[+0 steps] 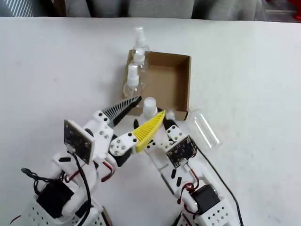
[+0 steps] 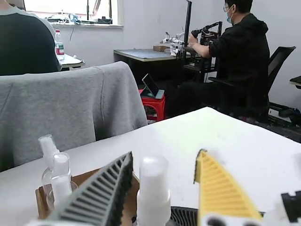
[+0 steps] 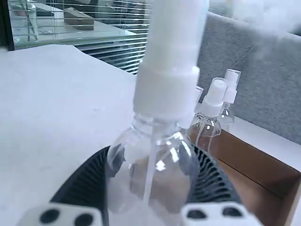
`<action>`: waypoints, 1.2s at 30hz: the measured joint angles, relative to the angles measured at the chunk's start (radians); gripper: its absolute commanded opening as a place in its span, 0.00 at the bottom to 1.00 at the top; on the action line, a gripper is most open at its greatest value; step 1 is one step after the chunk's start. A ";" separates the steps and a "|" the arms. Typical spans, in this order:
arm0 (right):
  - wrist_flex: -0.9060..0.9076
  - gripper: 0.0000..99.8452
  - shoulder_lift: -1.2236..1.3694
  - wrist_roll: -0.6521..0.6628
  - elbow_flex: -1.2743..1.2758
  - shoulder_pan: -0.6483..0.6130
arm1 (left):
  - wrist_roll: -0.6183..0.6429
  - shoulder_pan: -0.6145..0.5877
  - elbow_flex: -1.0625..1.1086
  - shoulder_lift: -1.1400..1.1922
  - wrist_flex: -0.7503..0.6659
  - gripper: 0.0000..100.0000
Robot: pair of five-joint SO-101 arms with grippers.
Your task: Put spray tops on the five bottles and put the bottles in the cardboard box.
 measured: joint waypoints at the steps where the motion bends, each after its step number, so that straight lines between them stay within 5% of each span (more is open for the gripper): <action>1: 0.000 0.02 0.000 0.000 0.000 0.000 | 0.000 0.000 -0.006 0.000 0.000 0.22; 17: 0.000 0.02 0.000 0.000 0.000 0.000 | 0.043 -0.002 -0.127 -0.017 -0.069 0.21; 24: 0.000 0.02 0.000 0.000 0.000 0.000 | 0.051 0.002 -0.149 0.140 -0.069 0.01; 36: 0.000 0.02 0.000 0.000 0.000 -0.002 | 0.055 0.037 -0.199 0.269 -0.069 0.02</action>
